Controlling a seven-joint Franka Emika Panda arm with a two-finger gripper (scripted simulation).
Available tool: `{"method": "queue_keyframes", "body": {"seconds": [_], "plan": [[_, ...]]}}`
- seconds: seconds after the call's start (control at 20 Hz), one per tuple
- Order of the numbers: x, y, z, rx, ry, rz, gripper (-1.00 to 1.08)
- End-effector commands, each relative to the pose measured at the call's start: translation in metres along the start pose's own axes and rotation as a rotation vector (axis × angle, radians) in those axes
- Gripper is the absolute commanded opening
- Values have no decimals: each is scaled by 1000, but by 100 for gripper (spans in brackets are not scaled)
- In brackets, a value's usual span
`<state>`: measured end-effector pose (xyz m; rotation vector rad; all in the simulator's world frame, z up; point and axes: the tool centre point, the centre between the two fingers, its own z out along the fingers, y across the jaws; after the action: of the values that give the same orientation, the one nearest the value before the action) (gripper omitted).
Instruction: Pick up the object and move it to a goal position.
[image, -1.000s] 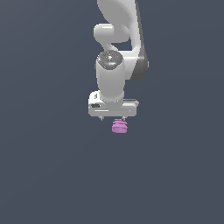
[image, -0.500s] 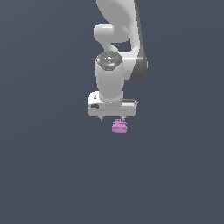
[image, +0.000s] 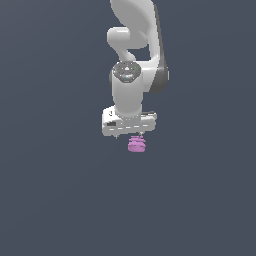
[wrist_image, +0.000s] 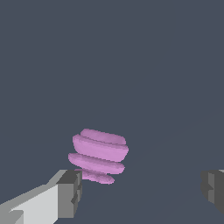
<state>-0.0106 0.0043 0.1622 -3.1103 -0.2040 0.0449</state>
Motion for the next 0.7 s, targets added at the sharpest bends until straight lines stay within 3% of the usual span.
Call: {"method": "queue_keyframes", "body": {"seconds": [0.0, 0.65], "plan": [[-1, -2, 3, -3, 0, -62, 100], [-8, -12, 19, -16, 1, -447, 100]]}}
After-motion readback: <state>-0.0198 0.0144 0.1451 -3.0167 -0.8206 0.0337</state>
